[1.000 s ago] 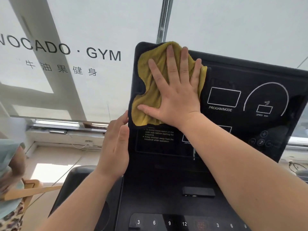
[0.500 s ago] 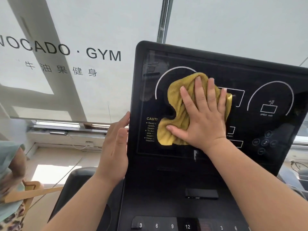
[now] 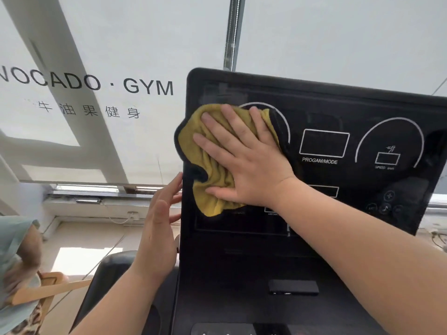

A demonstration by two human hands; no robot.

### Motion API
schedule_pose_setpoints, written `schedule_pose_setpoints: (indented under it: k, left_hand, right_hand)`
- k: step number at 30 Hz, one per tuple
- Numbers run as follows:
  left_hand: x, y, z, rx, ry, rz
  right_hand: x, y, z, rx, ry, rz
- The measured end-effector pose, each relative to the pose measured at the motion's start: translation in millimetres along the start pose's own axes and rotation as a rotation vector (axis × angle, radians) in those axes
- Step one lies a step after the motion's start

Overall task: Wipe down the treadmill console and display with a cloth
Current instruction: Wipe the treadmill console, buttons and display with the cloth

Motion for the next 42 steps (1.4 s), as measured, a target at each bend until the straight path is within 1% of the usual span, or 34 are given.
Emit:
schedule_pose_setpoints:
  k: [4,6,7,10,12,14,16,18,23,26,29,30,32,34,36,38,40,42]
  left_hand:
    - [2,-2,-1,0.026,0.04,-0.026]
    - [3,-3,0,0.04,0.045,-0.032]
    - [4,-3,0,0.047,0.042,-0.035]
    - [3,-1,0,0.048,0.019,-0.045]
    - [2,1,2,0.049,0.022,-0.041]
    - [2,1,2,0.059,0.033,-0.037]
    - [1,2,2,0.075,0.048,-0.032]
    - [2,3,1,0.098,0.082,-0.026]
    - [5,2,-1,0.159,0.149,-0.011]
    - [4,3,0,0.157,0.139,-0.021]
    - [4,3,0,0.153,0.133,-0.031]
    - [5,2,0,0.155,0.126,-0.038]
    - [6,1,1,0.155,0.103,-0.056]
    - [7,2,2,0.142,0.078,-0.066]
    - [6,3,2,0.135,0.07,-0.063]
    - [5,3,1,0.143,0.072,-0.051]
    - [4,3,0,0.158,0.075,-0.042]
    - [5,3,-2,0.164,0.068,-0.03]
  right_hand:
    - [-3,60,4,0.169,-0.017,-0.017]
    - [0,66,23,0.234,-0.017,-0.026]
    - [3,61,37,0.229,-0.014,-0.019]
    - [12,25,76,0.064,0.015,0.049]
    - [17,-3,87,-0.069,0.035,0.056]
    - [17,-25,78,-0.19,0.027,0.06]
    - [14,-34,53,-0.254,0.023,0.074]
    - [7,-26,24,-0.196,0.003,0.06]
    - [-9,46,-30,0.106,-0.069,-0.018]
    - [-10,79,-36,0.251,-0.086,-0.072]
    - [-8,81,-14,0.365,-0.107,-0.095]
    - [-5,76,0,0.354,-0.107,-0.083]
    - [0,55,34,0.261,-0.066,-0.038]
    - [9,27,67,0.12,-0.005,0.013]
    - [16,0,84,-0.032,0.026,0.038]
    - [18,-19,82,-0.156,0.027,0.046]
    - [16,-26,66,-0.235,0.026,0.065]
    - [11,-19,42,-0.226,0.022,0.069]
Point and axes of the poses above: each hand's wrist, its own y-axis away from the middle knuckle, its own x-axis out of the back of the hand, z = x × y, the point moved 2 cm from there along -y, towards the middle knuckle, and after that the axes turned 13 degrees about z, right-handed, at the moved point
